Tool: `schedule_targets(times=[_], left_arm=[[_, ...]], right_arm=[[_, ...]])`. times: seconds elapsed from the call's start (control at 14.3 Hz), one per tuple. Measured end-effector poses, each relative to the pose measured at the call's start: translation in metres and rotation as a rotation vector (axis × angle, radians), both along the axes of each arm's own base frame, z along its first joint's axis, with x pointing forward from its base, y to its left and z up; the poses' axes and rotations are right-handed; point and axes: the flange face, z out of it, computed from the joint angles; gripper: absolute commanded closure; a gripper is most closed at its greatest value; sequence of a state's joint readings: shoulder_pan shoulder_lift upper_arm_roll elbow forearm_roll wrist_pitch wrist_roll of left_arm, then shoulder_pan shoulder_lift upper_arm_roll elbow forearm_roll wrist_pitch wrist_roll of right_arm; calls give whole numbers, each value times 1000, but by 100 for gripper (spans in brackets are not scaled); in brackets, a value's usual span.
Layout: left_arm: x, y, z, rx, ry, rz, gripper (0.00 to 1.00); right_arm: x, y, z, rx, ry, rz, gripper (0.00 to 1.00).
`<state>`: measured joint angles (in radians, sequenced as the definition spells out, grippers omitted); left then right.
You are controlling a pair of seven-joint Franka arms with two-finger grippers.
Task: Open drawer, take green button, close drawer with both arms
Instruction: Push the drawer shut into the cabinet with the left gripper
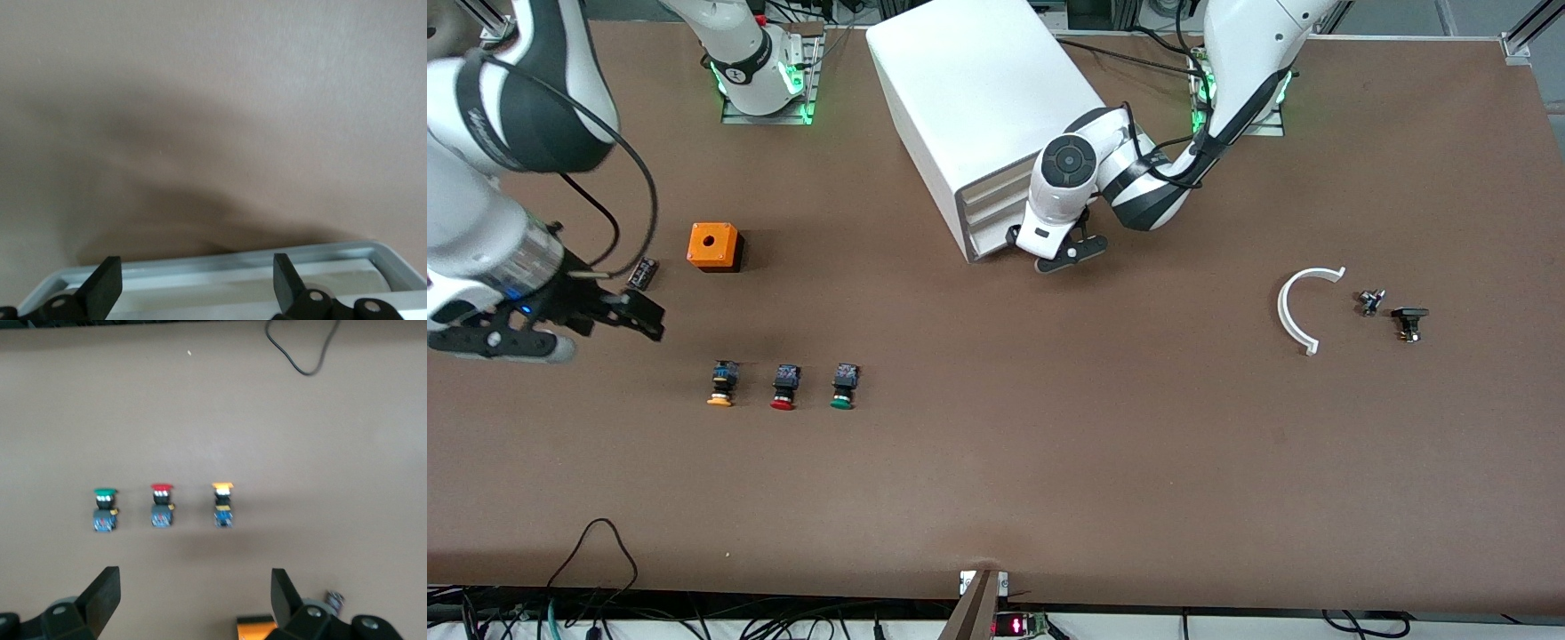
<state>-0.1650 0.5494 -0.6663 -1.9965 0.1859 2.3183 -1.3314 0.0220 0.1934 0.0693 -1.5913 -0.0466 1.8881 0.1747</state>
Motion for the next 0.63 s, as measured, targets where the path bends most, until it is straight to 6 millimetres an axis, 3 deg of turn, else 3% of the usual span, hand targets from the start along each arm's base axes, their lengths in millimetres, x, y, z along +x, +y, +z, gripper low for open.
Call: schedule_targets(times=[0.63], left_arm=[[-16, -7, -10, -6, 95, 29, 0]], right_arm=[[-52, 1, 60, 29, 73, 4, 0]])
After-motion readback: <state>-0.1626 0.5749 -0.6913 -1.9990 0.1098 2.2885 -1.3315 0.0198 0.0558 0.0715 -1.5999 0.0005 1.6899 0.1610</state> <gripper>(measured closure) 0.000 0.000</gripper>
